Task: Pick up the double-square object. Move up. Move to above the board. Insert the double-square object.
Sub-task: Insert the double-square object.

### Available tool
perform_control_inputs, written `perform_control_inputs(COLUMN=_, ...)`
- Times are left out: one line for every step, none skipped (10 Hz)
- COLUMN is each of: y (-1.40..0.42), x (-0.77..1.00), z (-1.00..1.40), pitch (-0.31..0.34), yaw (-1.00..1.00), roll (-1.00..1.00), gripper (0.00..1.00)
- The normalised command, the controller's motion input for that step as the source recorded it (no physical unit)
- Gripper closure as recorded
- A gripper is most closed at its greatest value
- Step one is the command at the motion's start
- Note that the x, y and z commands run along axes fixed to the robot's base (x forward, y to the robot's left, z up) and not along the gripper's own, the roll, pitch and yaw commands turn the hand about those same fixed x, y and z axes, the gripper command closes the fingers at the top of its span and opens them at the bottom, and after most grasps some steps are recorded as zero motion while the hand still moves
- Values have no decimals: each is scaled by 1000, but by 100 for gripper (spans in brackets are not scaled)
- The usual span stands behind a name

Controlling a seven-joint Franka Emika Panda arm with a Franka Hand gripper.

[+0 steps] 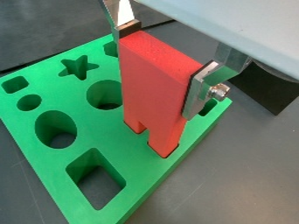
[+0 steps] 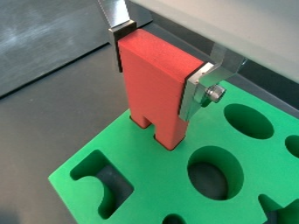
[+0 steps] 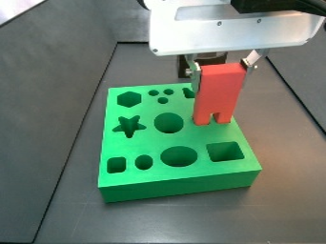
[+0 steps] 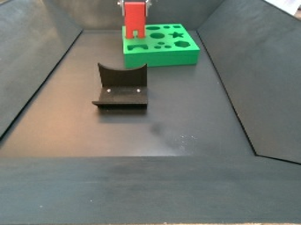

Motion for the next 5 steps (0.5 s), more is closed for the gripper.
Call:
perform_control_inputs(y=317, x=746, z=-546, pitch=364, yaw=0, roll=0, gripper=100)
perform_control_inputs(y=286, x=674, z=-466, pitch=391, yaw=0, roll=0, gripper=100)
perform_control_inputs(y=143, x=-109, z=0, pitch=-66, yaw=-11, roll=-94, gripper=100)
perform_control_inputs(y=0, x=0, z=0, pitch=-3, yaw=0, roll=-6, gripper=100)
perform_control_inputs(y=0, x=0, z=0, pitch=0, yaw=0, roll=0, gripper=100)
